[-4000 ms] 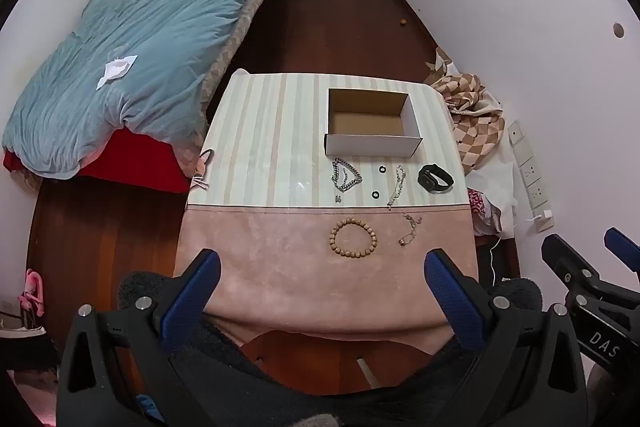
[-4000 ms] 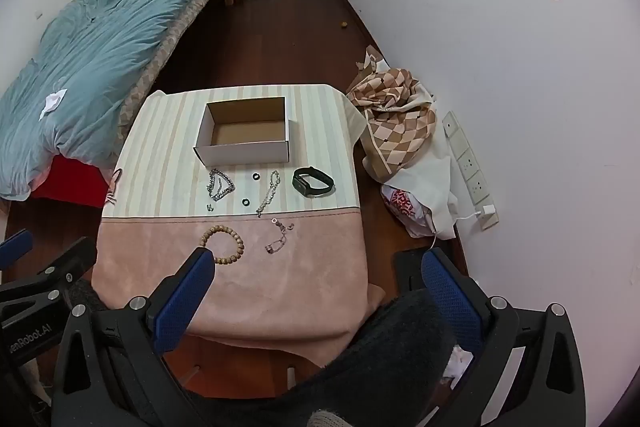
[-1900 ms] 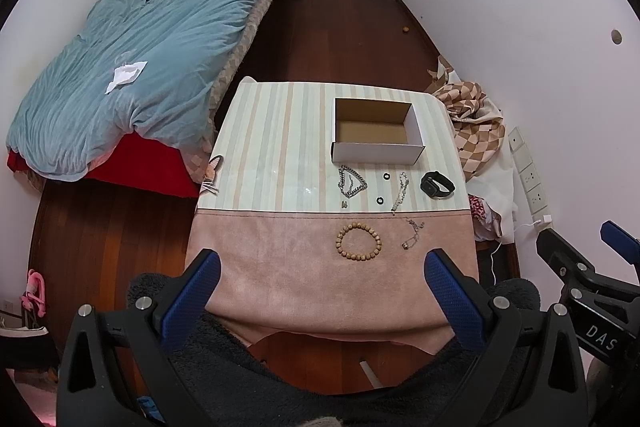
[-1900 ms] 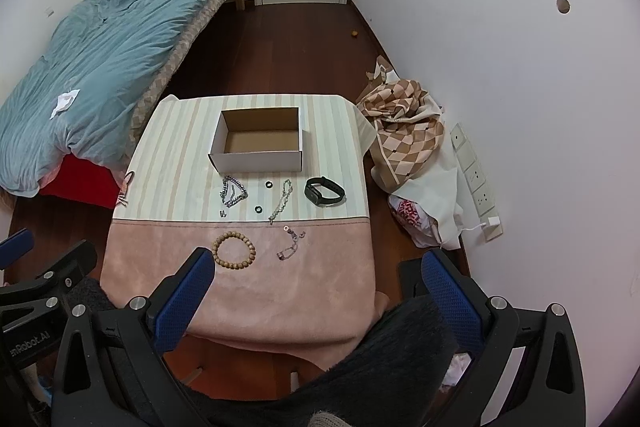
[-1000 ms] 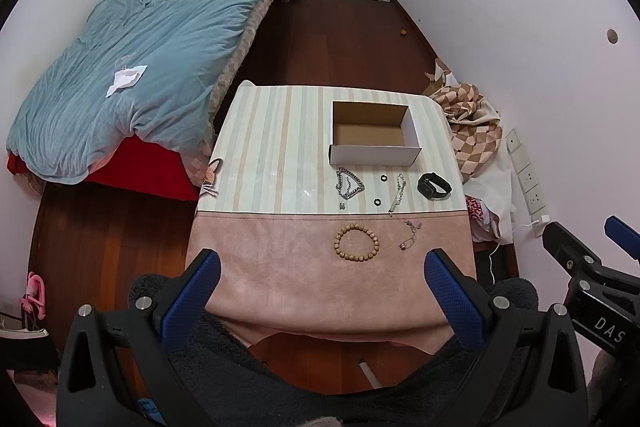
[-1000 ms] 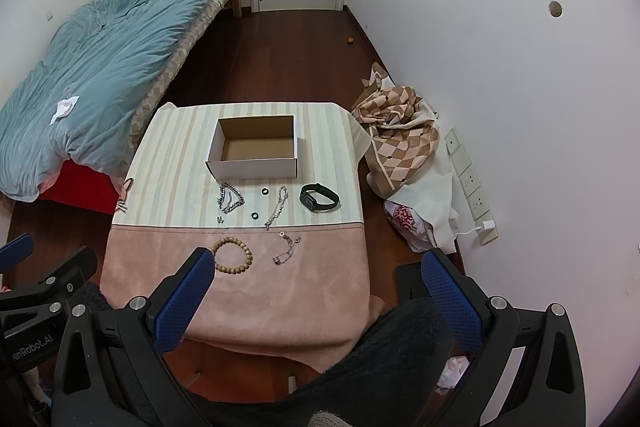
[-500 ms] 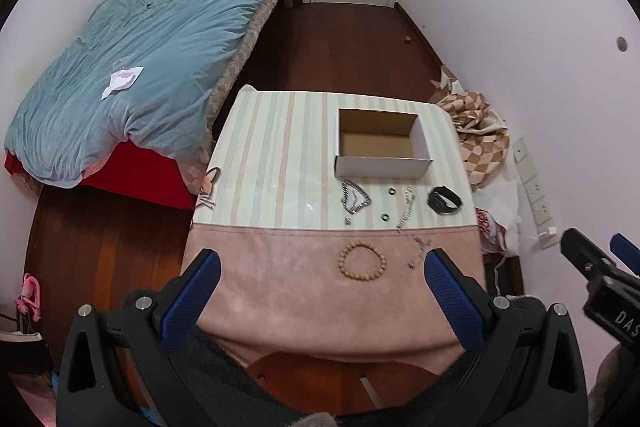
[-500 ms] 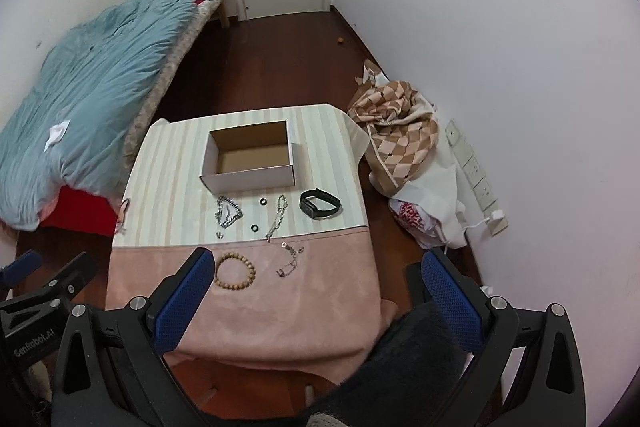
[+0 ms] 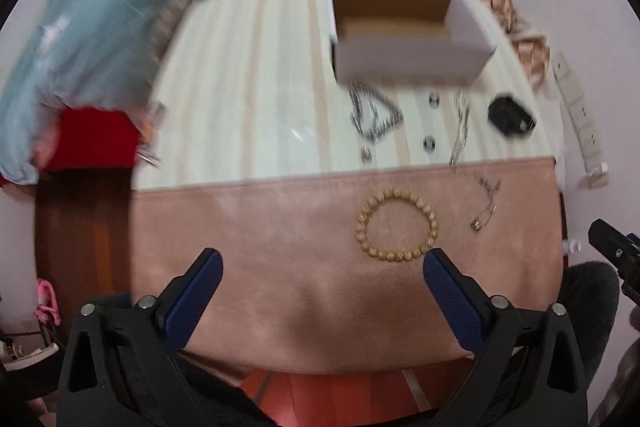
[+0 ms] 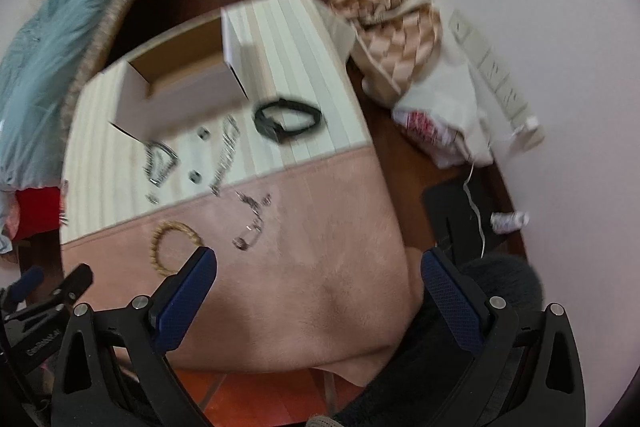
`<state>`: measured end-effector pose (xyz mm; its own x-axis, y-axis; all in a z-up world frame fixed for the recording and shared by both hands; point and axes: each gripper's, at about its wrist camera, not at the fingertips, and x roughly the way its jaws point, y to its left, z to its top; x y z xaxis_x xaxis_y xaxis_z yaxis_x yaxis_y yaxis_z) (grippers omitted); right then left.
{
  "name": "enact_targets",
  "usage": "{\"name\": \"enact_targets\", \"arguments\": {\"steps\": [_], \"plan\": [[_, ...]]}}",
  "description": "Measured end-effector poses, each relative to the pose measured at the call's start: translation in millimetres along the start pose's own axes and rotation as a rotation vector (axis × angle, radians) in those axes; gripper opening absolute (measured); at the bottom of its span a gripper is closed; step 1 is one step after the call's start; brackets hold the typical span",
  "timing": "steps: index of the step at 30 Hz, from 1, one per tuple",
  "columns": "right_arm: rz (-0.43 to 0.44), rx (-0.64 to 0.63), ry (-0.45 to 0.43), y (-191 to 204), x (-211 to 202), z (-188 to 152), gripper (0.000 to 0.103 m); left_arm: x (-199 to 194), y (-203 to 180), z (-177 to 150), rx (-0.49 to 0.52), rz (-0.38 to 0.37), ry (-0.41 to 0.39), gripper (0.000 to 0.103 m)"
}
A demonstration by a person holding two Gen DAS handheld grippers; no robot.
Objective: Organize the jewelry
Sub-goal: 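Grasp the wooden bead bracelet with the left gripper while the right grasps the silver charm bracelet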
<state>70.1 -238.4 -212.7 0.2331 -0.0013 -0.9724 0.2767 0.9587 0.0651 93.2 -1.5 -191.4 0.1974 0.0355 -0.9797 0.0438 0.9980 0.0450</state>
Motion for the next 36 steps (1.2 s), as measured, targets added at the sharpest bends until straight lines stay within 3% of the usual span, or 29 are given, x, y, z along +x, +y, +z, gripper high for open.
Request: {"name": "enact_targets", "arguments": {"steps": [3, 6, 10, 12, 17, 19, 20, 21, 32, 36], "plan": [[0.005, 0.004, 0.061, 0.7, 31.0, -1.9, 0.091, 34.1, -6.0, 3.2, -0.01, -0.025, 0.073, 0.08], [0.016, 0.005, 0.106, 3.5, 54.6, -2.9, 0.083, 57.8, -9.9, 6.4, -0.019, -0.034, 0.103, 0.078], [0.04, 0.01, 0.139, 9.1, 73.2, -2.6, 0.081, 78.1, -14.1, 11.9, -0.024, -0.045, 0.118, 0.077], [0.045, 0.011, 0.147, 12.5, 79.3, -2.2, 0.079, 84.9, -17.4, 13.5, -0.018, -0.043, 0.122, 0.065], [0.073, 0.007, 0.155, 20.2, 86.5, -0.5, 0.077, 93.7, -23.4, 13.8, 0.018, -0.009, 0.109, 0.046], [0.109, -0.006, 0.148, 26.7, 85.3, -2.1, 0.077, 92.7, -24.3, 12.6, 0.022, -0.02, 0.085, 0.031], [0.12, -0.016, 0.144, 30.5, 85.3, -3.0, 0.077, 91.4, -23.0, 12.1, 0.025, -0.033, 0.077, 0.013], [0.122, -0.034, 0.141, 36.3, 85.0, -4.8, 0.077, 91.1, -20.6, 12.0, 0.027, -0.032, 0.077, 0.007], [0.081, -0.164, 0.075, 89.6, 94.6, -20.9, 0.057, 74.8, 42.3, -12.9, -0.003, 0.031, 0.045, 0.007], [0.034, -0.222, 0.037, 109.0, 96.5, -29.8, 0.036, 80.8, 54.4, -9.9, -0.019, 0.036, 0.046, 0.007]]}}
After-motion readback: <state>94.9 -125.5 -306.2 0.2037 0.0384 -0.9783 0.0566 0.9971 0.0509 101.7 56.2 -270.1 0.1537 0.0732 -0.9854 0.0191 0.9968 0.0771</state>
